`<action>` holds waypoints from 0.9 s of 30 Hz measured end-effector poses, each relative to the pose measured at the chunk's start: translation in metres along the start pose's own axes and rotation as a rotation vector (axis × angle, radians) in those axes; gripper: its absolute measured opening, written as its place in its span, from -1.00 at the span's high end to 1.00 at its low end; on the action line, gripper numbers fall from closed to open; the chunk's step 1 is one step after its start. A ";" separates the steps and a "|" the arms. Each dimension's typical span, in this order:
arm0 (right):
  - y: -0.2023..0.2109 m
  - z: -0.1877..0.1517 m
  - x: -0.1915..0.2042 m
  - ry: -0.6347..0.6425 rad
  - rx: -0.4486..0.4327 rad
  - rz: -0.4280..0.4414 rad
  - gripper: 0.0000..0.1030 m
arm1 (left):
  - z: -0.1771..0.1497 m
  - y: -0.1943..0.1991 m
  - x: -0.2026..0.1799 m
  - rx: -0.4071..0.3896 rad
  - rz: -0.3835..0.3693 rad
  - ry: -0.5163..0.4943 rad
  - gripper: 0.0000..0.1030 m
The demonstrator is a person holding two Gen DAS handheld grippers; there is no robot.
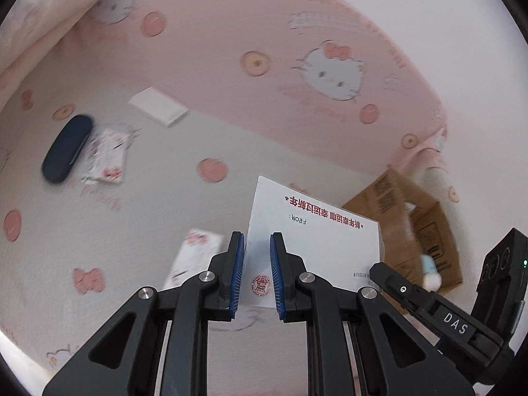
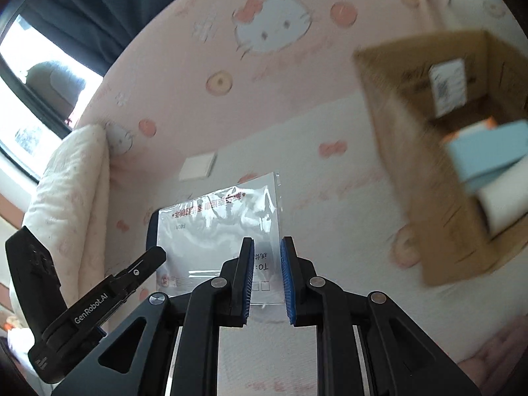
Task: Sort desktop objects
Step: 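Lower the envelope into the cardboard box and open the right gripper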
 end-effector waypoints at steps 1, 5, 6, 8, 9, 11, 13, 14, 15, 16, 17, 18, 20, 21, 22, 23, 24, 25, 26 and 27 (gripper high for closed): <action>0.005 0.007 -0.004 -0.001 -0.012 -0.005 0.73 | 0.006 -0.001 -0.011 0.000 -0.020 0.005 0.66; 0.020 0.037 -0.022 -0.026 -0.051 -0.014 0.73 | 0.025 -0.008 -0.047 -0.003 -0.079 0.007 0.66; 0.024 0.044 -0.027 -0.027 -0.061 -0.018 0.73 | 0.030 -0.010 -0.057 -0.006 -0.091 0.003 0.66; 0.036 0.060 -0.038 -0.032 -0.084 -0.035 0.73 | 0.037 -0.015 -0.080 -0.008 -0.111 -0.020 0.66; 0.042 0.068 -0.044 -0.035 -0.096 -0.043 0.73 | 0.040 -0.017 -0.091 -0.010 -0.120 -0.031 0.66; 0.056 0.083 -0.058 -0.050 -0.122 -0.055 0.73 | 0.044 -0.021 -0.114 -0.011 -0.141 -0.052 0.66; 0.070 0.097 -0.074 -0.064 -0.149 -0.067 0.73 | 0.047 -0.024 -0.137 -0.011 -0.162 -0.073 0.66; 0.077 0.103 -0.082 -0.070 -0.162 -0.072 0.73 | 0.047 -0.027 -0.149 -0.007 -0.174 -0.086 0.66; 0.085 0.110 -0.090 -0.077 -0.176 -0.078 0.73 | 0.048 -0.030 -0.162 -0.003 -0.186 -0.101 0.66; 0.092 0.118 -0.099 -0.087 -0.188 -0.088 0.73 | 0.046 -0.035 -0.176 0.008 -0.193 -0.122 0.66; 0.099 0.123 -0.108 -0.091 -0.197 -0.101 0.73 | 0.045 -0.041 -0.190 0.022 -0.196 -0.144 0.66; 0.105 0.129 -0.117 -0.096 -0.207 -0.114 0.73 | 0.043 -0.046 -0.204 0.035 -0.200 -0.164 0.66; 0.118 0.141 -0.136 -0.105 -0.225 -0.142 0.73 | 0.038 -0.057 -0.224 0.057 -0.209 -0.187 0.66; 0.123 0.146 -0.146 -0.111 -0.227 -0.154 0.73 | 0.034 -0.063 -0.236 0.074 -0.210 -0.201 0.66; 0.128 0.150 -0.156 -0.116 -0.230 -0.167 0.73 | 0.030 -0.070 -0.247 0.093 -0.210 -0.215 0.66; 0.133 0.155 -0.168 -0.120 -0.231 -0.185 0.73 | 0.024 -0.078 -0.259 0.121 -0.208 -0.232 0.66; 0.137 0.159 -0.177 -0.120 -0.231 -0.200 0.73 | 0.018 -0.086 -0.270 0.149 -0.205 -0.247 0.66; 0.141 0.163 -0.185 -0.120 -0.232 -0.212 0.73 | 0.013 -0.094 -0.277 0.174 -0.198 -0.255 0.65; 0.144 0.166 -0.192 -0.119 -0.232 -0.215 0.73 | 0.008 -0.100 -0.283 0.198 -0.192 -0.261 0.65; 0.146 0.169 -0.199 -0.118 -0.232 -0.217 0.73 | 0.005 -0.106 -0.287 0.212 -0.193 -0.257 0.65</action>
Point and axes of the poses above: each gripper's, at about its wrist camera, not at the fingertips, and y roughly against the way its jaws point, x to its left, z to its top, the point moved 5 cm from there along -y, roughly the way its jaws point, and after that the axes turned 3 degrees about z, right-handed, at the moved point
